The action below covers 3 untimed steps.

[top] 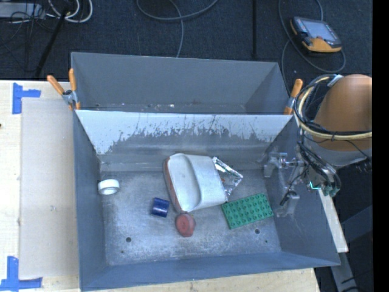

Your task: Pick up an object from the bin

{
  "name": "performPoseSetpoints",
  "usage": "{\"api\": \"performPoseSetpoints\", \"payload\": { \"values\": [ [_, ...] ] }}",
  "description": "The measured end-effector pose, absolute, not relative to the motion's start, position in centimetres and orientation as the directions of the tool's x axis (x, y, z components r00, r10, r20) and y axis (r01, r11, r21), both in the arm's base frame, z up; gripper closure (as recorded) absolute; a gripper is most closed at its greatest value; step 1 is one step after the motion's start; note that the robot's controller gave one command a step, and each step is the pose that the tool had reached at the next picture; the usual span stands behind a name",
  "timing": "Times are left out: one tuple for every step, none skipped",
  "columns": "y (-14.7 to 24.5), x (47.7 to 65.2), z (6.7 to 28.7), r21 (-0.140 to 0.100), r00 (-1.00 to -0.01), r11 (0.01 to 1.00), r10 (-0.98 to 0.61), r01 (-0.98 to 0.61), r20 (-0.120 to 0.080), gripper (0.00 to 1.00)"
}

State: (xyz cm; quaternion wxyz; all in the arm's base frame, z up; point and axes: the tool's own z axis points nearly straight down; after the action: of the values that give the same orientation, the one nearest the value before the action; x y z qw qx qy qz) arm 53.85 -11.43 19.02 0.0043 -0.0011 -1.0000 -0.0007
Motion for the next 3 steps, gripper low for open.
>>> {"api": "performPoseSetpoints", "payload": {
  "values": [
    [-11.4,52.5,20.9,0.001,-1.000,1.000,0.009,0.009,0.001,0.00],
    [-10.4,53.7,10.7,0.004,-0.974,0.974,-0.227,-0.227,0.006,0.00],
    [-9.4,55.5,6.7,0.003,-0.966,0.966,-0.260,-0.260,0.003,0.00]
  ]
}}
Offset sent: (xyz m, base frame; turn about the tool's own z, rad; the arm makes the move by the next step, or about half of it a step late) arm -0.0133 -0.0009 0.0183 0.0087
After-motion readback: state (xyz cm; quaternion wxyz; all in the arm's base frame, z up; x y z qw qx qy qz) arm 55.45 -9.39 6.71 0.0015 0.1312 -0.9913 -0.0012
